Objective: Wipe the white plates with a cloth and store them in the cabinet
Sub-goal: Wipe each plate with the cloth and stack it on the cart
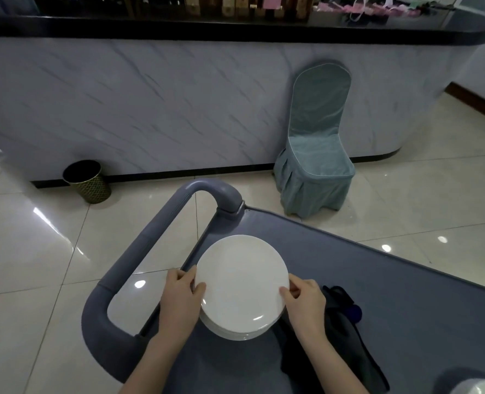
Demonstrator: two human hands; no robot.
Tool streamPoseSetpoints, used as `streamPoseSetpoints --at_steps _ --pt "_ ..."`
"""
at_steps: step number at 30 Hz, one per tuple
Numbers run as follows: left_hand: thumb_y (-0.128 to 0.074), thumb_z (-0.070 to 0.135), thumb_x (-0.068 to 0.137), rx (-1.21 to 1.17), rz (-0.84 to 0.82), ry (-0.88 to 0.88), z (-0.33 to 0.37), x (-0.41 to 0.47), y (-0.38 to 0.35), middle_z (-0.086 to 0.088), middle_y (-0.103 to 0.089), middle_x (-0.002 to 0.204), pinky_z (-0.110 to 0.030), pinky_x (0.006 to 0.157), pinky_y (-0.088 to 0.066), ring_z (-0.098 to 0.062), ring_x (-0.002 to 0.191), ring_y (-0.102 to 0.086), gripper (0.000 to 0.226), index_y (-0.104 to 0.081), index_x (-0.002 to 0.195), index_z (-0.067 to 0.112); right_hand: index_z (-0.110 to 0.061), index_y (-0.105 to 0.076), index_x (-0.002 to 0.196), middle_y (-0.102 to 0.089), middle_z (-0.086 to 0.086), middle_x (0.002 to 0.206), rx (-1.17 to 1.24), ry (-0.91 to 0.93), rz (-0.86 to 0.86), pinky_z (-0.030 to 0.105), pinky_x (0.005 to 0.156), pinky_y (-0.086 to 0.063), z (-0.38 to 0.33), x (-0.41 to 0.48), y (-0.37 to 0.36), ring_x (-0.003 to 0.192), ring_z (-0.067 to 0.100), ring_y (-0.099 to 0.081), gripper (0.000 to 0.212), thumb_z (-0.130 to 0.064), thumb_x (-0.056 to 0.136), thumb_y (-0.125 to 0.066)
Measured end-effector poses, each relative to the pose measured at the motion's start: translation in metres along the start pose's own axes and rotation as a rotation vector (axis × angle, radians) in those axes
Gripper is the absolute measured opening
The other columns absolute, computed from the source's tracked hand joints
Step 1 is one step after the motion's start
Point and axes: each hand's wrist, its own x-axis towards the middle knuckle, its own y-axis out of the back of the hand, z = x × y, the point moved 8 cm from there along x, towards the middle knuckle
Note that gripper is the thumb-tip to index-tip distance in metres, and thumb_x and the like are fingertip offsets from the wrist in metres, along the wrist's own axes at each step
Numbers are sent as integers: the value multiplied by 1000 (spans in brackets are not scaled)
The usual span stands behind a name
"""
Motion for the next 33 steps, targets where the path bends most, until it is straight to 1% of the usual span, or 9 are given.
streamPoseSetpoints --at_steps 5,8,11,15,18,22,25,28,33 --pt "-65 19 91 1 86 11 11 -9 2 6 -42 103 -25 82 -46 -14 92 -53 36 -60 127 16 -12 -66 126 -56 2 104 27 10 -34 19 82 -40 7 1 15 83 9 -55 35 -18 91 -70" --pt "-64 18 91 -22 68 -123 45 -24 -12 9 -49 104 -25 79 -46 -9 91 -55 29 -65 119 22 -13 -65 127 -56 -3 102 21 75 -12 7 75 -39 12 -5 43 81 -1 -53 35 -19 93 -68" --pt "-63 14 91 9 -43 -288 92 -43 -46 10 -59 96 -24 78 -48 -6 84 -58 22 -69 110 22 -17 -69 122 -55 -10 96 -59 173 24 1 74 -37 21 -13 83 80 0 -54 29 -22 93 -67" --pt "-67 18 89 62 -214 -536 158 -83 -106 6 -63 92 -28 79 -49 -11 85 -60 16 -71 104 20 -17 -69 121 -56 -8 98 -220 217 89 17 81 -39 55 -28 148 93 11 -55 28 -25 94 -65" --pt "-64 28 91 114 -353 -699 200 -124 -154 12 -60 93 -24 78 -48 -9 89 -58 17 -69 107 25 -17 -66 125 -60 -1 109 -389 167 96 25 85 -44 98 -45 197 106 20 -55 31 -27 95 -63" --pt "-72 25 87 149 -487 -982 247 -186 -208 3 -64 85 -29 70 -53 -16 81 -62 18 -72 101 14 -26 -61 130 -57 -3 119 -547 45 112 28 88 -46 162 -81 264 116 19 -52 36 -32 95 -60" --pt "-54 43 95 279 -619 -985 263 -221 -254 7 -59 105 -23 81 -43 -11 101 -54 33 -62 121 23 -30 -51 139 -50 -9 129 -652 -69 121 22 88 -44 206 -111 307 124 13 -45 43 -37 97 -55" --pt "-51 50 93 431 -719 -968 271 -247 -289 7 -51 116 -27 87 -42 -11 113 -47 45 -51 132 28 -28 -45 141 -46 -7 128 -735 -178 103 23 88 -45 241 -136 337 121 15 -44 49 -41 95 -56" --pt "-56 48 82 542 -836 -905 266 -273 -319 7 -45 108 -31 84 -47 -13 107 -47 50 -49 130 34 -23 -41 139 -43 0 126 -765 -306 48 25 91 -45 285 -162 357 119 19 -43 58 -40 89 -62"
